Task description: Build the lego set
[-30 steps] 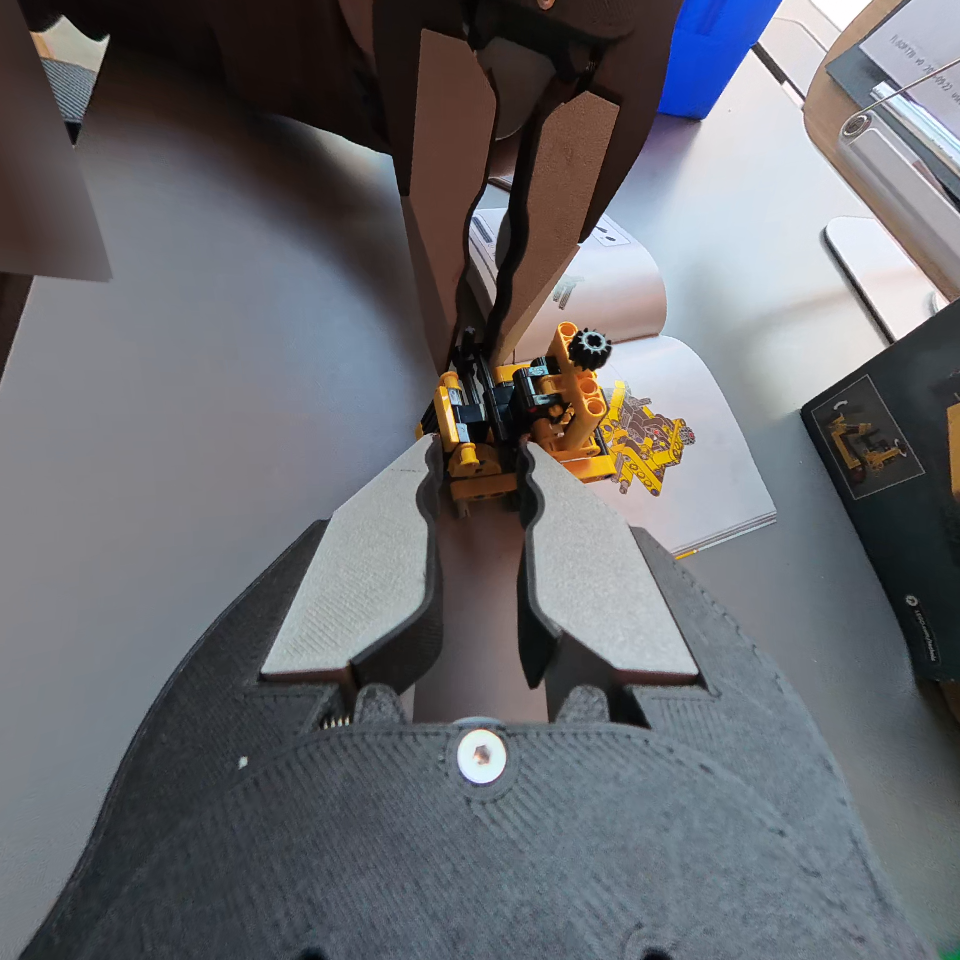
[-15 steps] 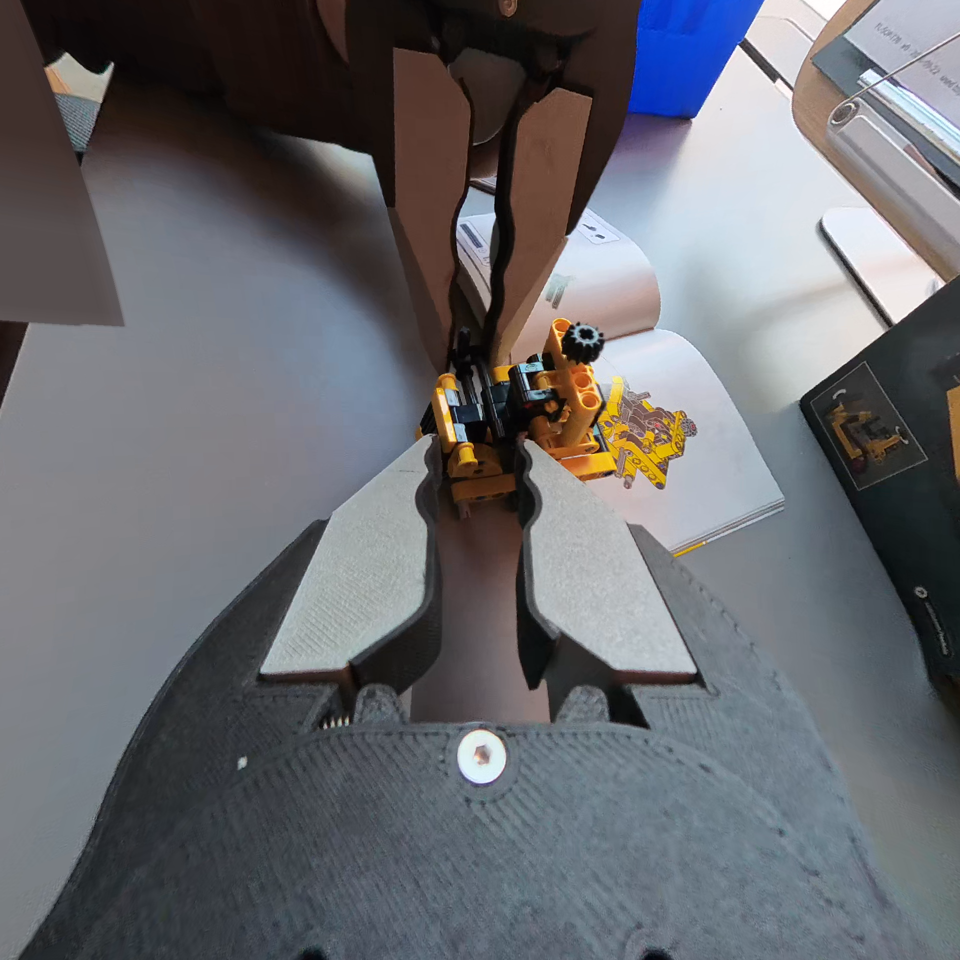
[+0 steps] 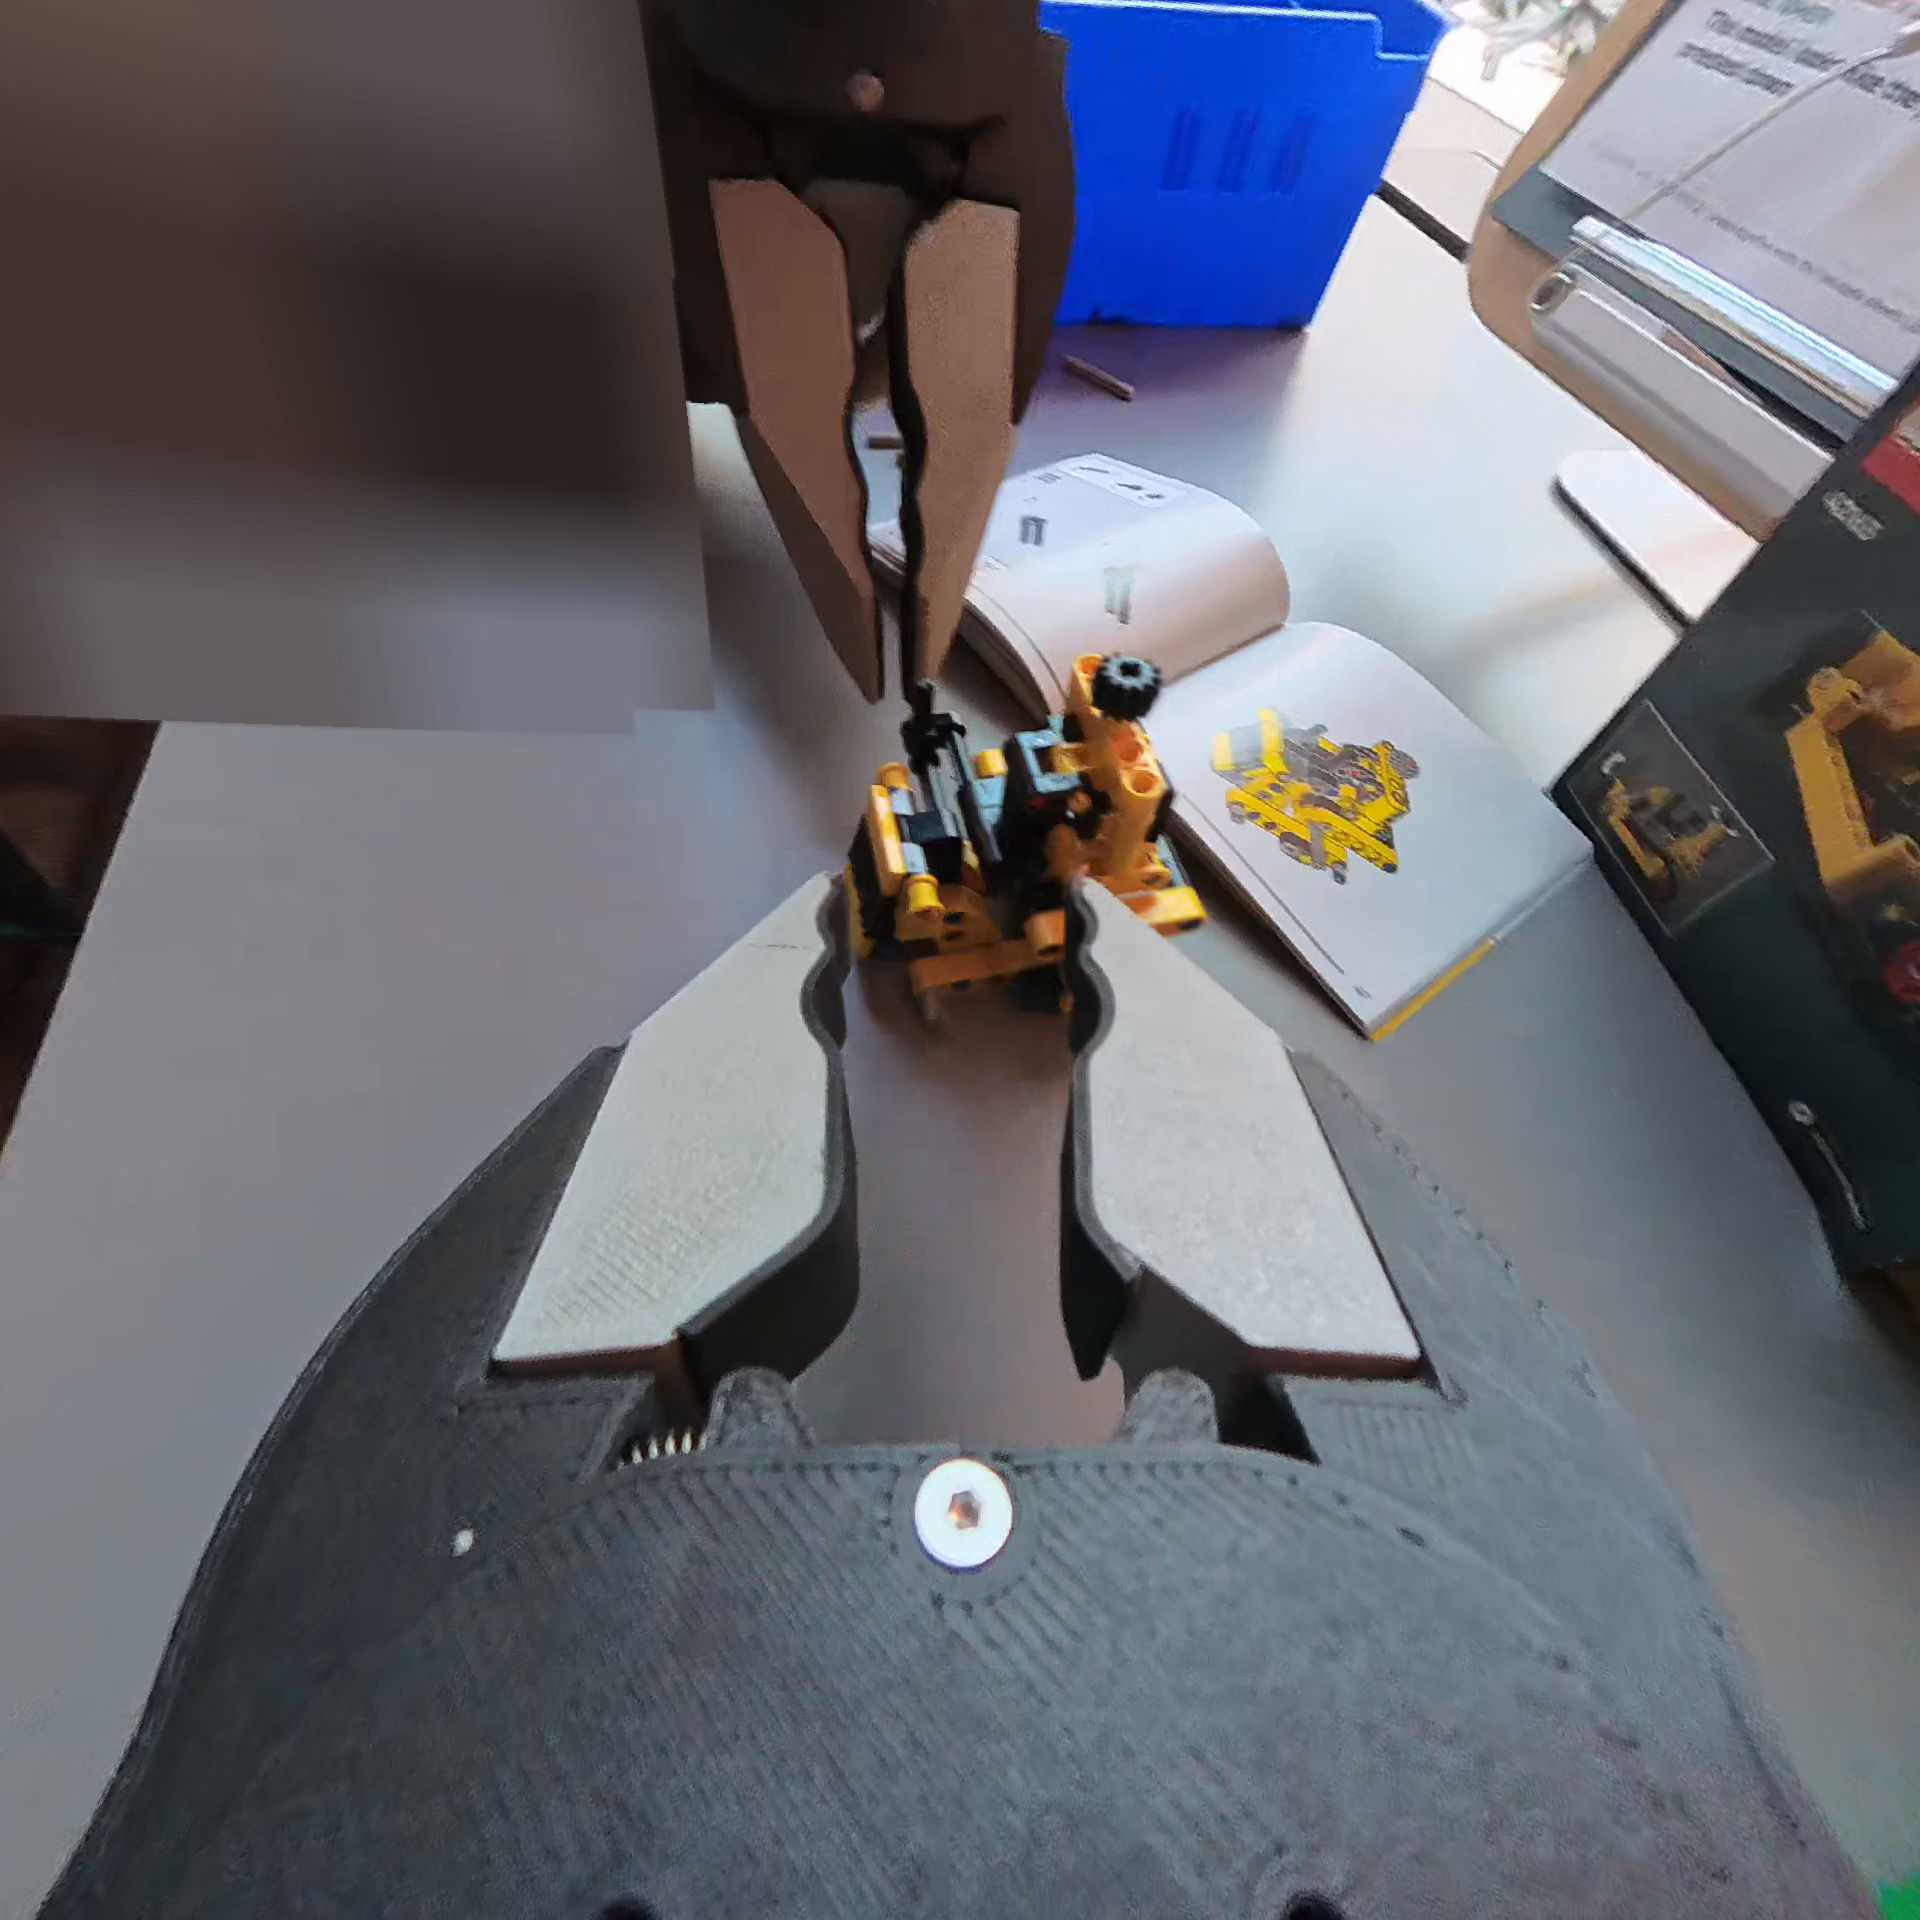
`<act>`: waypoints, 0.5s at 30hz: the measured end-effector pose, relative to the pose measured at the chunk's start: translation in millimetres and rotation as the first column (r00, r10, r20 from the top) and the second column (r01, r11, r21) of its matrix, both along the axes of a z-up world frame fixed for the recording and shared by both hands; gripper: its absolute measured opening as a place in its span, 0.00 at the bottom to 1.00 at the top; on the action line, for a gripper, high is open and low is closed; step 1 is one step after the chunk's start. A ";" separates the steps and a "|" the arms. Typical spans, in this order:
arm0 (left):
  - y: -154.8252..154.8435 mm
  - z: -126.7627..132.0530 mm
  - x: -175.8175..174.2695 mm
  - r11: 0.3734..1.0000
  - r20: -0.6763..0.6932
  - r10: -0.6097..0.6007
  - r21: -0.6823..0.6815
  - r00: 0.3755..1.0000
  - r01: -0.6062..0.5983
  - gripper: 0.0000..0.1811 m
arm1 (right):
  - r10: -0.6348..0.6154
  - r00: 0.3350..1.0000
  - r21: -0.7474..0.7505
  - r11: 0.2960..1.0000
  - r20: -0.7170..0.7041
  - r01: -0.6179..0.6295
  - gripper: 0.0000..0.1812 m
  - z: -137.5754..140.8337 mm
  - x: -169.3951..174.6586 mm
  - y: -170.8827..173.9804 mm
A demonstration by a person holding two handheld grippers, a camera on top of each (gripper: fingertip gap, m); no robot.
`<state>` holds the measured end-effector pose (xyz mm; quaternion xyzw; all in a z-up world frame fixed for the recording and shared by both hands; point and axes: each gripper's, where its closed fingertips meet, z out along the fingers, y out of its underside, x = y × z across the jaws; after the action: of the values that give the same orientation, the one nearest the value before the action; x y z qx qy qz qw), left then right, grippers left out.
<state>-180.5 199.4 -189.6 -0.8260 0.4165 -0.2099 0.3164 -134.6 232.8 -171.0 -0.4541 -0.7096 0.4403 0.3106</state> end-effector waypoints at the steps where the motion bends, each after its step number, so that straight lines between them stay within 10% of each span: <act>1: 1.2 1.1 -1.1 1.000 0.004 0.009 0.004 1.000 -0.009 0.01 | -0.016 1.000 -0.002 1.000 0.008 0.016 0.21 -1.2 0.4 5.2; 15: 9.3 3.5 1.1 0.996 0.149 0.071 0.049 0.986 -0.079 0.00 | 0.095 0.991 -0.084 0.993 0.097 -0.087 0.14 -9.9 -6.8 37.9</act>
<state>-179.4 208.7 -186.1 -0.8144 0.3662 -0.2469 0.3765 -141.4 270.7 -180.8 -0.4549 -0.7263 0.4583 0.2355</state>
